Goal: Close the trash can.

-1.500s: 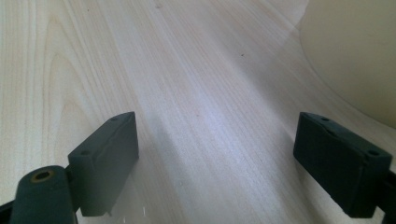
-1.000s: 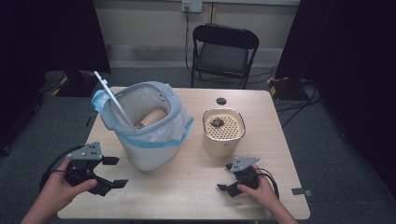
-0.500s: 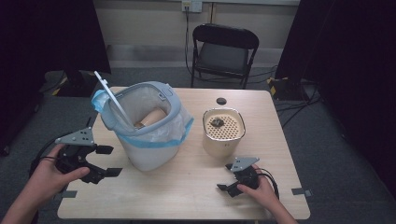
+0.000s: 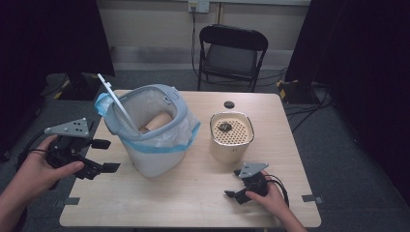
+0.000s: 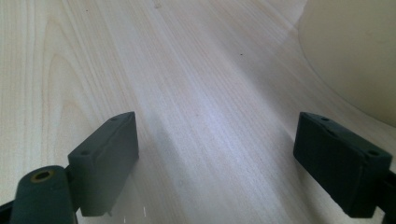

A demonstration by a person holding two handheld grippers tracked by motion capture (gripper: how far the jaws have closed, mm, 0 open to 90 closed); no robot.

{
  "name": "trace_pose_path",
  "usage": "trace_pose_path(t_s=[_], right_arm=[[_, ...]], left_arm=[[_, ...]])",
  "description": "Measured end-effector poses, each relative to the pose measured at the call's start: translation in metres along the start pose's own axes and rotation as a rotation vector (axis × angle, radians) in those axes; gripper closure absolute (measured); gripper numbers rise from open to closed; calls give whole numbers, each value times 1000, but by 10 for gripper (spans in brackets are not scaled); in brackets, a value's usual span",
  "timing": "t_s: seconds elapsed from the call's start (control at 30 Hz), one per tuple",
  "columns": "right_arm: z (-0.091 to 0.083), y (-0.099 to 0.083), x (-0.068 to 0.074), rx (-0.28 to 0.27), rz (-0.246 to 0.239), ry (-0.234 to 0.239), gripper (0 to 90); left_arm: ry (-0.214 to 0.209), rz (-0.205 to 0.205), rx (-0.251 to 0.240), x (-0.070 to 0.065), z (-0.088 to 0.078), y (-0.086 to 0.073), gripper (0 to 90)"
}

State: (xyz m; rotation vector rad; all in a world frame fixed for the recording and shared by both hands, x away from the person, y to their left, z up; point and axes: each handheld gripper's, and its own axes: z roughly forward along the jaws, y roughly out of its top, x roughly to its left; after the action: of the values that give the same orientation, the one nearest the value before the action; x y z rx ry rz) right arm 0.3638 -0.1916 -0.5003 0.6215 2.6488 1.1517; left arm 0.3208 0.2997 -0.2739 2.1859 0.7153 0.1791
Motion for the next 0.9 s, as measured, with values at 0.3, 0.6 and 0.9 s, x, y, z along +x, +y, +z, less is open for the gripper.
trace_pose_path(t_s=[0.3,0.6,0.9], right_arm=[[0,0,0,0,1,0,135],[0,0,0,2,0,1,135],[0,0,0,2,1,1,135]], left_arm=[[27,34,8,-1,-13,24,160],[30,53,3,-3,-13,46,160],[31,56,-18,-1,-7,57,161]])
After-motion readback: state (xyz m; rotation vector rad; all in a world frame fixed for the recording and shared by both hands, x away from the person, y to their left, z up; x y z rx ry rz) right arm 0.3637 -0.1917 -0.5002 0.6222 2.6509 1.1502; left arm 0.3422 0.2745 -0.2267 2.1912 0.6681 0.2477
